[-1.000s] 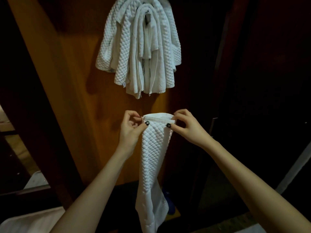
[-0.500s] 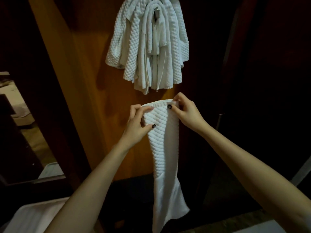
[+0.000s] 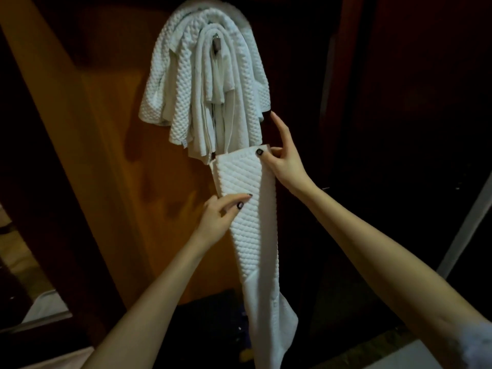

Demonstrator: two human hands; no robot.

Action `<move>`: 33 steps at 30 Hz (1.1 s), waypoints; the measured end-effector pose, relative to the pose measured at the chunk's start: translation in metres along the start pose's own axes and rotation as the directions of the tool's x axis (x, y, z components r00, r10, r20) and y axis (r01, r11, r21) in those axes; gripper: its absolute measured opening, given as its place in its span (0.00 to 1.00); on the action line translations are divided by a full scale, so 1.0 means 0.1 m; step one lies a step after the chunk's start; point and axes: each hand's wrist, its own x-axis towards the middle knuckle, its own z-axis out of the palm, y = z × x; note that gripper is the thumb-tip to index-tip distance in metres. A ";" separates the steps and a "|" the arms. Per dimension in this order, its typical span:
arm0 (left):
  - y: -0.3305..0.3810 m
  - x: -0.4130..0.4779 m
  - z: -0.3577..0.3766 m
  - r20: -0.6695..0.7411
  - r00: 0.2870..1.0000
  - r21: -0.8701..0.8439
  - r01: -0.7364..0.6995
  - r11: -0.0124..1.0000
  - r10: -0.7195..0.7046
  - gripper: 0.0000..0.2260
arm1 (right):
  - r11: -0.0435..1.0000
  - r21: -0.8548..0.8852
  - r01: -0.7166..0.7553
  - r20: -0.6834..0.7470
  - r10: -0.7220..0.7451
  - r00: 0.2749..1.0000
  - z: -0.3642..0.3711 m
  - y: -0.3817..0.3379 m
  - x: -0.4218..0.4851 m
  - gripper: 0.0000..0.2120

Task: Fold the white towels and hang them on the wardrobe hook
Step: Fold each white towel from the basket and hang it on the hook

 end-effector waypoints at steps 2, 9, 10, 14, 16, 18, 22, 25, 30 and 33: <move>0.09 0.10 0.03 -0.056 0.998 -0.040 -0.018 0.999 0.016 0.18 | 0.999 0.032 -0.024 -0.046 0.026 0.999 -0.06 0.01 0.05 0.33; 0.25 0.52 -0.02 -0.142 0.988 -0.298 0.009 0.955 -0.053 0.20 | 1.000 0.020 -0.019 0.033 0.018 0.999 -0.15 0.23 -0.10 0.29; 0.26 0.57 -0.05 -0.145 0.987 -0.331 0.015 0.944 -0.066 0.19 | 0.999 0.009 -0.038 0.029 0.038 0.999 -0.11 0.34 -0.22 0.29; 0.26 0.73 -0.18 -0.092 0.988 -0.380 0.081 0.921 -0.125 0.17 | 0.982 0.032 -0.187 0.143 0.181 0.973 0.19 0.75 -0.80 0.25; 0.26 0.77 -0.24 -0.065 0.991 -0.367 0.081 0.927 -0.113 0.17 | 0.975 0.037 -0.217 0.189 0.207 0.960 0.26 0.79 -0.90 0.28; 0.26 0.83 -0.32 -0.068 0.995 -0.317 0.054 0.947 -0.080 0.16 | 0.977 0.055 -0.208 0.217 0.192 0.957 0.26 0.76 -0.84 0.28; 0.22 0.95 -0.57 -0.151 0.988 -0.089 0.001 0.996 -0.014 0.17 | 0.996 0.037 -0.087 0.225 0.077 0.971 0.26 0.55 -0.60 0.20; 0.15 1.05 -0.80 -0.170 0.983 0.127 -0.042 0.991 0.063 0.18 | 0.994 0.090 -0.060 0.200 0.041 0.979 0.28 0.37 -0.42 0.19; 0.00 1.07 -0.96 0.013 0.996 -0.149 0.093 0.985 -0.092 0.19 | 0.977 0.188 -0.098 0.102 0.080 0.992 0.29 0.23 -0.24 0.17; -0.10 0.88 -0.82 0.063 0.980 -0.422 0.198 0.885 -0.189 0.26 | 0.971 0.209 -0.113 0.071 0.100 0.992 0.21 0.23 -0.21 0.16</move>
